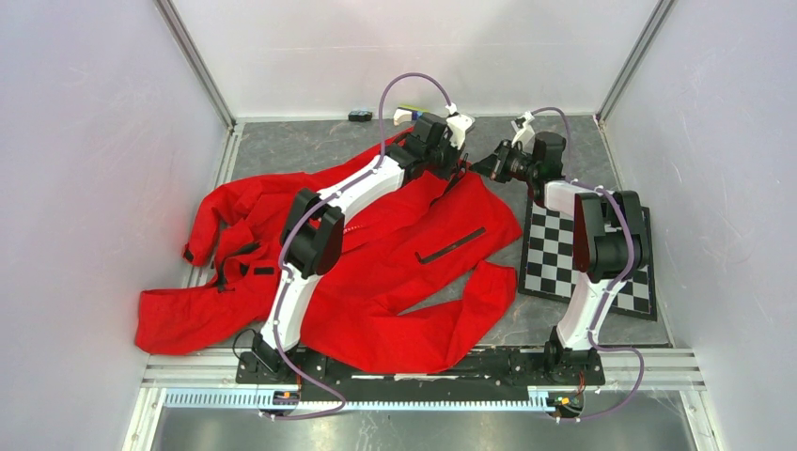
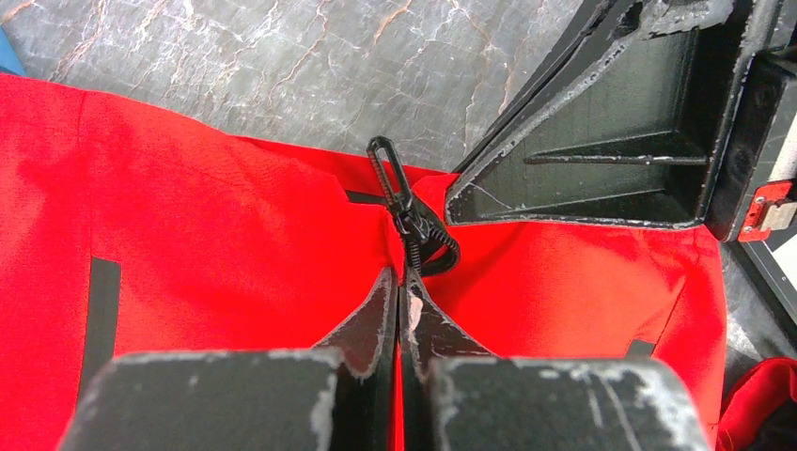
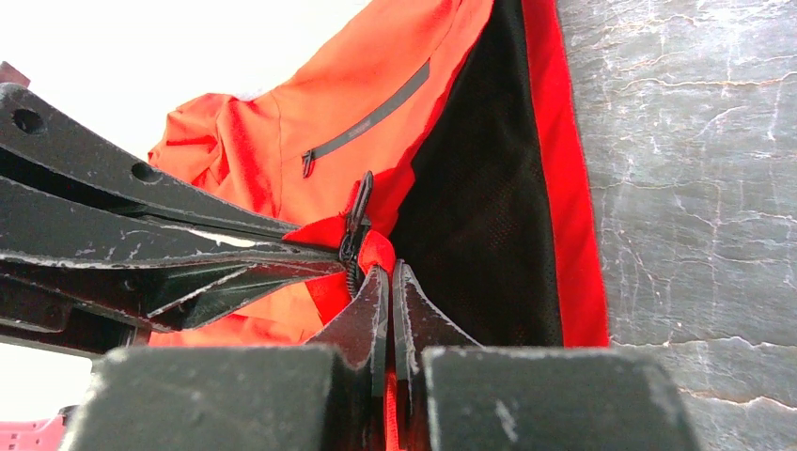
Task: Zip up the jacket
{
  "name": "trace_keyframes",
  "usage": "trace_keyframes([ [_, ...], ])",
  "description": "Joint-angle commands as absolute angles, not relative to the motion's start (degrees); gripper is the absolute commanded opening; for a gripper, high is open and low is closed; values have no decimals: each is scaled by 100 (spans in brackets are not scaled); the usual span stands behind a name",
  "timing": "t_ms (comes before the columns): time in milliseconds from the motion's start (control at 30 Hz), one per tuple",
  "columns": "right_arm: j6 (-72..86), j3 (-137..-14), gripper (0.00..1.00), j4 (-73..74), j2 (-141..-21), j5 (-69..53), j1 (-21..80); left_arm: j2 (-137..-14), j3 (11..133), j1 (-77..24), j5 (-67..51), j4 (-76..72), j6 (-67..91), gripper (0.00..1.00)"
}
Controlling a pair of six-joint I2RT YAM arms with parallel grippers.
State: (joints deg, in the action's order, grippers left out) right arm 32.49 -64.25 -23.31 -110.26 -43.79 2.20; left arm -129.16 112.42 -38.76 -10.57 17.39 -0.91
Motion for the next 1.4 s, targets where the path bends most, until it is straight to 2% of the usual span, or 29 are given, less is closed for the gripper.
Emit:
trace_keyframes([
  [0,3669,-6420,0,-3370,-11070,-4071,105,-12656,11348,-3920,-1346,1942,-86,2],
  [300,3796,-6382,0,-3653,-11135,-4208,105,-12709,11492,-3851,-1744,2158,400,2],
  [467,3928,-6297,0,-3906,-11110,-4397,105,-12816,11601,-3619,-2715,2246,885,2],
  [600,3976,-6331,0,-3938,-11129,-4377,112,-12855,11511,-3368,-3052,2250,1411,2],
  [867,4163,-6320,1,-4237,-11100,-4378,98,-12849,11380,-3363,-3079,2268,1458,2],
  [1100,4587,-6415,0,-4604,-11108,-4359,62,-12719,11068,-3375,-2550,2263,1236,2],
  [1367,4636,-6175,0,-5077,-11011,-4570,57,-12678,10847,-3301,-2710,1853,1642,2],
])
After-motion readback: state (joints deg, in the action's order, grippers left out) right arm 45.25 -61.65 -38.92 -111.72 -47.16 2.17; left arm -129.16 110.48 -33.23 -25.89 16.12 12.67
